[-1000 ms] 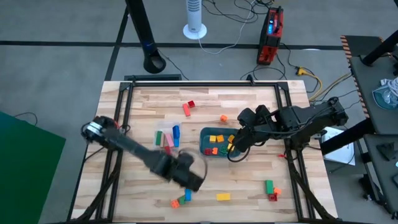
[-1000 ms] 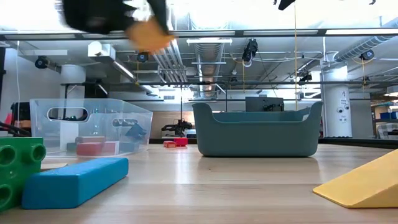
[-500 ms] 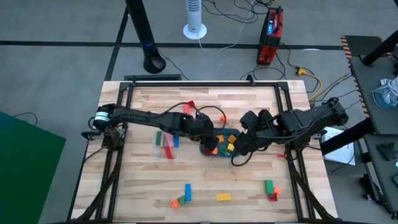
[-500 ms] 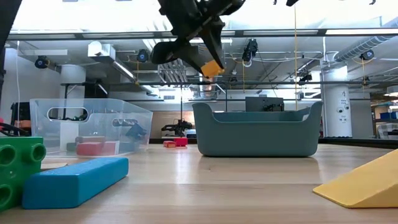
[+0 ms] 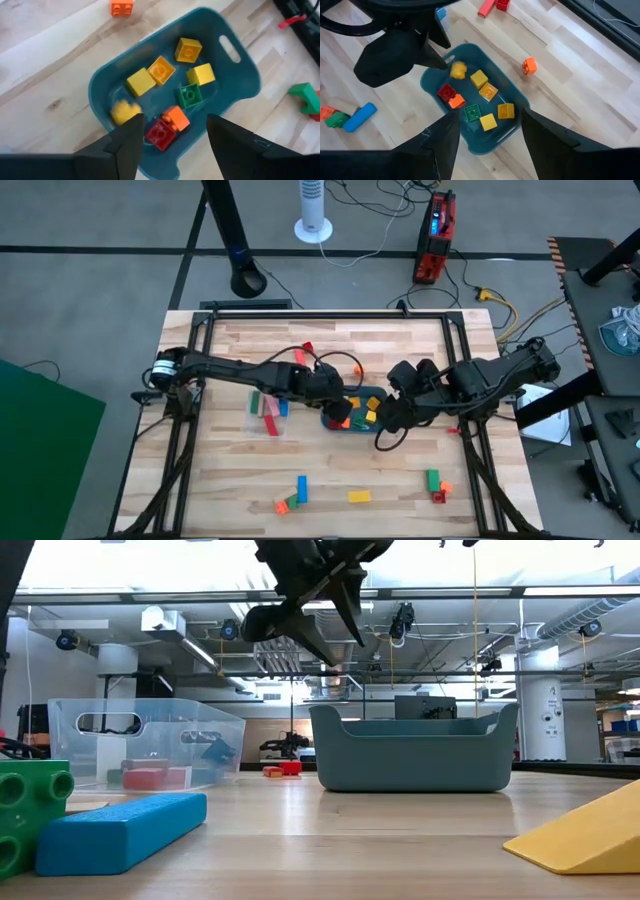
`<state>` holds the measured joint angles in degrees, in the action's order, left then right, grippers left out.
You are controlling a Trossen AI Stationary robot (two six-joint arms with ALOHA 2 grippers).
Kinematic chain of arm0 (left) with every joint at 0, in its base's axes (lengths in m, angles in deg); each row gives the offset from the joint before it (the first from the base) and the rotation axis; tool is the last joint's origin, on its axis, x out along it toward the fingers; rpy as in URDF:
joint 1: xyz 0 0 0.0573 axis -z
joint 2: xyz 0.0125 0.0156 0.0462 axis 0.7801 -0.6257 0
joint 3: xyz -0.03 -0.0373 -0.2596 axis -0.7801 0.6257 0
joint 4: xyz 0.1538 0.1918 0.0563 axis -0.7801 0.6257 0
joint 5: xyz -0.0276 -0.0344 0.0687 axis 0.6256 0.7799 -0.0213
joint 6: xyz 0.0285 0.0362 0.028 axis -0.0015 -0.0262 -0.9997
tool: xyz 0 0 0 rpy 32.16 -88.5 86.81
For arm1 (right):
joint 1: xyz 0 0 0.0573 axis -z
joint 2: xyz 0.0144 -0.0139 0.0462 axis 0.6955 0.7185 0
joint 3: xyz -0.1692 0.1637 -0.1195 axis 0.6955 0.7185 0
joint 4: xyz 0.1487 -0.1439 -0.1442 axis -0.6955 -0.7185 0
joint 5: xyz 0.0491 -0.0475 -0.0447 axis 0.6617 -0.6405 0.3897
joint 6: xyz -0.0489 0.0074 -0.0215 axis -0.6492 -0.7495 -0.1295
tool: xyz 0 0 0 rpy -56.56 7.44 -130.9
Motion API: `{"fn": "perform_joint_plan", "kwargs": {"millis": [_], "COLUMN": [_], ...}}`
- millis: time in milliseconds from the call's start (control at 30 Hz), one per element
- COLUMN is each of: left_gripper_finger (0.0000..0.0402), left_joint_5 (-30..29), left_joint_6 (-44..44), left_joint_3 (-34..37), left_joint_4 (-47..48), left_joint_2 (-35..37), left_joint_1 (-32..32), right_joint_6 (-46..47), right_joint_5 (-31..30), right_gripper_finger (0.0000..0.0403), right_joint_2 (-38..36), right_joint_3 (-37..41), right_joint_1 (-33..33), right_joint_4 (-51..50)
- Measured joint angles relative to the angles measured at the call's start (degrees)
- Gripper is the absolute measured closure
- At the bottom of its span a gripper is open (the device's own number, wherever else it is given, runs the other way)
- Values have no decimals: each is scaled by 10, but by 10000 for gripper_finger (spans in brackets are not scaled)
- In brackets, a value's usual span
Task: Sort blocks by size
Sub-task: Put the top middle orange square game piece into the blue bin
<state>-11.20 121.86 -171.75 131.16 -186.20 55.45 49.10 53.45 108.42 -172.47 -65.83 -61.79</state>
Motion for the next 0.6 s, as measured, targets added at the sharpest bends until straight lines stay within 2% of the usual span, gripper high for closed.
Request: {"fn": "perform_joint_plan", "kwargs": {"millis": [167, 233, 333, 467, 600], "left_gripper_finger": [196, 196, 196, 196, 196], "left_joint_5": [4, -11, -69, -140, -165], "left_joint_6": [-39, -54, -73, -105, -167], "left_joint_3": [-38, -71, -132, -205, -233], "left_joint_4": [29, 88, 199, 322, 341], "left_joint_2": [6, 16, 35, 65, 117], "left_joint_1": [1, 3, 9, 12, 5], "right_joint_6": [6, 12, 22, 18, -5], "right_joint_5": [0, 0, 6, 36, 87], "right_gripper_finger": [204, 207, 212, 220, 220], "right_joint_2": [0, 0, 0, 6, 27], "right_joint_3": [0, 0, 0, 0, 0], "right_joint_1": [0, 0, 16, 81, 172], "right_joint_4": [0, 0, 0, 0, 2]}}
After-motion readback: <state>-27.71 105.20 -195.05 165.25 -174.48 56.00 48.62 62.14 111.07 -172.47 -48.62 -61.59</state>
